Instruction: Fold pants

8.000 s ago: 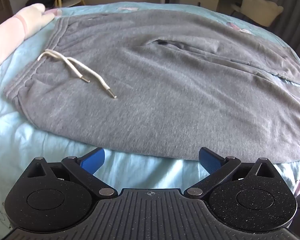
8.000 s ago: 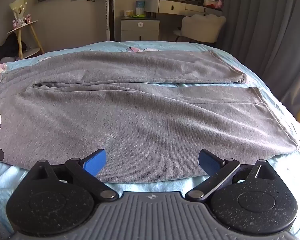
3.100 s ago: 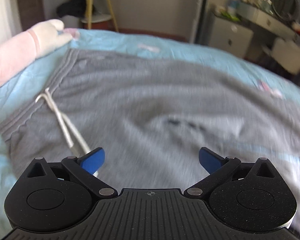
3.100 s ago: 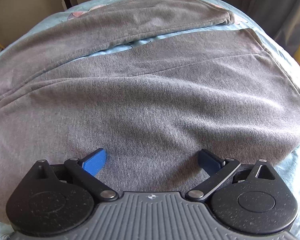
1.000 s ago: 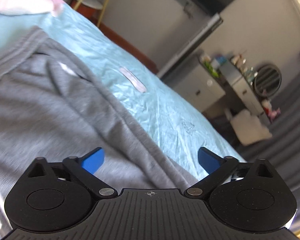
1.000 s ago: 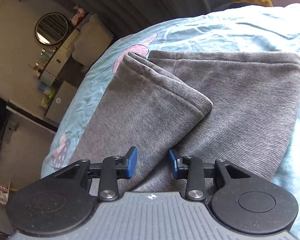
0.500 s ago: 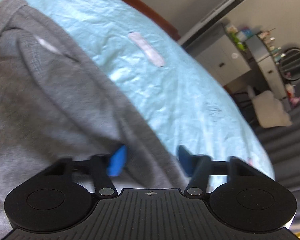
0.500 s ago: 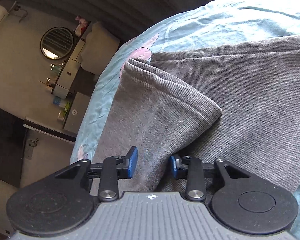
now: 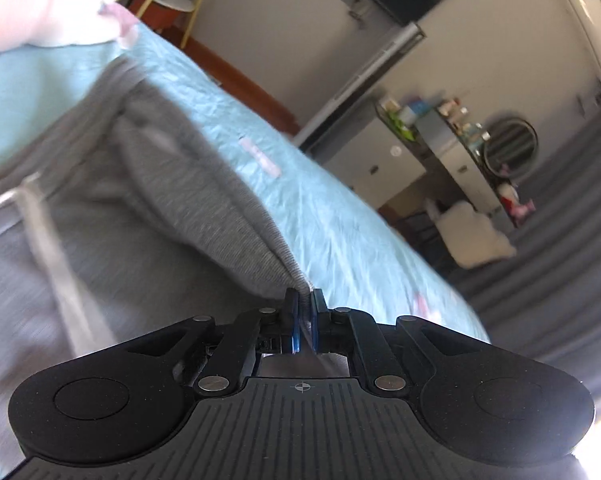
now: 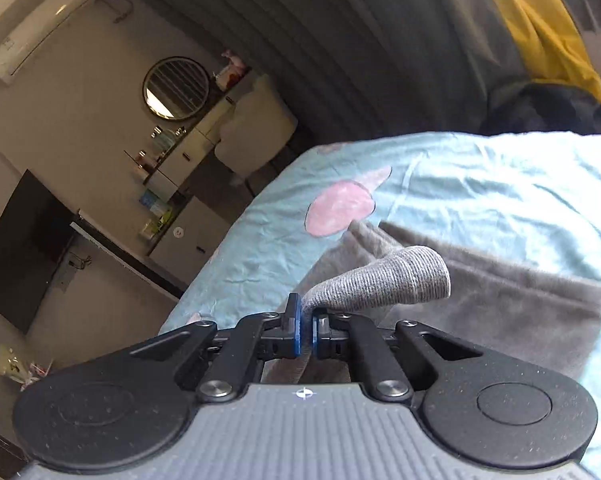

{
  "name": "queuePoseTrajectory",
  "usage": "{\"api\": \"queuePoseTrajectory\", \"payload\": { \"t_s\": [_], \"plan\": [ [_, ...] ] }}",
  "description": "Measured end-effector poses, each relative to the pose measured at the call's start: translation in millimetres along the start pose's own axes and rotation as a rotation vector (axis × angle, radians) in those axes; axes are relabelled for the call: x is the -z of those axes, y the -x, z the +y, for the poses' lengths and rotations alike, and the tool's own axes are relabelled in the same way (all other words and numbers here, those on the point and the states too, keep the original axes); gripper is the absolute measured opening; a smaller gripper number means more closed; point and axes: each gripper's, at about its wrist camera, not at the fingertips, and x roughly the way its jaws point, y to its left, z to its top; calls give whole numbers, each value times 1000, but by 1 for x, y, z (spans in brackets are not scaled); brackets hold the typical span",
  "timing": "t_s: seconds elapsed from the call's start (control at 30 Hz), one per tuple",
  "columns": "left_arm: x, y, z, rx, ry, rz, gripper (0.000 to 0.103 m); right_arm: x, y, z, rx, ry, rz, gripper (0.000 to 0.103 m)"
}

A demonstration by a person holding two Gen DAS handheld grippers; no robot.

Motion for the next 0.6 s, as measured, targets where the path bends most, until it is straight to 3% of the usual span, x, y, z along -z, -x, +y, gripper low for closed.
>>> {"api": "queuePoseTrajectory", "payload": {
  "t_s": [0.07,0.17,0.27,0.33,0.47,0.5,0.53,0.6],
  "plan": [
    [30,26,15,-15,-17,20,7,-1,8,-14,27,-1,0,5],
    [67,43,45,-91,3,46,6,10,3,-30,146,69,52,5],
    [83,52,75,-147,109,64,14,27,-12,-45,244,70,122,6],
    [78,58,89,-163,158,33,49,34,-10,-55,241,24,143,8],
    [49,65,93,-200,135,-55,64,40,-9,-54,219,19,164,16],
    [42,64,90,-198,103,-67,80,42,-9,-53,214,20,167,20],
    [34,60,85,-211,75,-76,85,41,-10,-51,208,12,169,23],
    [20,51,74,-255,27,-76,84,41,-11,-53,199,-16,175,25]
  ]
}}
